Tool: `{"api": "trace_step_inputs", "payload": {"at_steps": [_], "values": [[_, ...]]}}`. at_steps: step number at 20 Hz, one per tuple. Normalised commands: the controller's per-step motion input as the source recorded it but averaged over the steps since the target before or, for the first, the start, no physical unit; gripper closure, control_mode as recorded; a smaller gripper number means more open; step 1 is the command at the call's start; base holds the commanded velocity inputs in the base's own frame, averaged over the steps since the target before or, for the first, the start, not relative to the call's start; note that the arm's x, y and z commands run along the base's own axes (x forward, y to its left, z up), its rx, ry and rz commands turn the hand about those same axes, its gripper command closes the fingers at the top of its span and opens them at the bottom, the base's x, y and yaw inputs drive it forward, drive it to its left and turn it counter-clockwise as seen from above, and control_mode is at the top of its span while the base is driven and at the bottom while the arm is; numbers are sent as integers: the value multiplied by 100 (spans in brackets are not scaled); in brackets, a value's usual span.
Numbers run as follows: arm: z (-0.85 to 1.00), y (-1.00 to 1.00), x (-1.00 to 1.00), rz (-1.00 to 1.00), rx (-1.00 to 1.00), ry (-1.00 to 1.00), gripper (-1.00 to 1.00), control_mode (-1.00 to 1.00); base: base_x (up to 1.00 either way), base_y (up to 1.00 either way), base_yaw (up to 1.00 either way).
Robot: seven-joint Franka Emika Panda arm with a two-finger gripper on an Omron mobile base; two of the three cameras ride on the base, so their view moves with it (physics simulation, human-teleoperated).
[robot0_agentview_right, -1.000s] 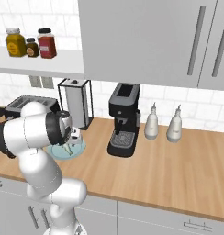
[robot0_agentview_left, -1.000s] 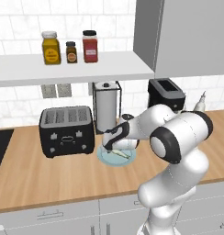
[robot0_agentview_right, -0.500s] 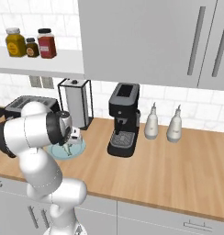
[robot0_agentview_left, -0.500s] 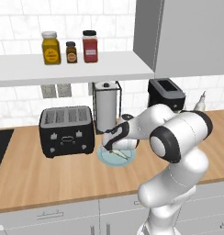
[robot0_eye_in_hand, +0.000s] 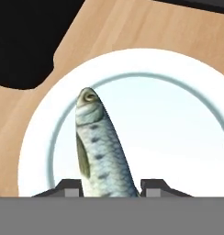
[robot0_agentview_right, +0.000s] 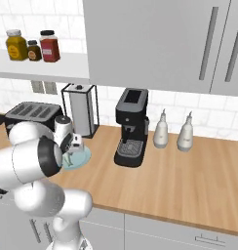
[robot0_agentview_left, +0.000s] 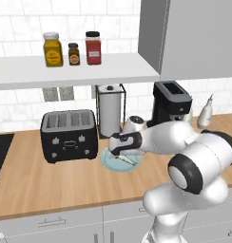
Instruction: Pick up the knife from the drawer and place it on the cutting board. Then place the meat from the plate to the cutting board.
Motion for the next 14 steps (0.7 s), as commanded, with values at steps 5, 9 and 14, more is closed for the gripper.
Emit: {"api": "trace_step_inputs", "payload": {"at_steps": [5, 9, 14], "values": [[69, -2, -26, 13, 0, -4, 100, -100, 0, 0, 0], [88, -5, -9, 12, 0, 0, 100, -100, 0, 0, 0], [100, -1, 0, 10, 0, 0, 100, -100, 0, 0, 0]]}}
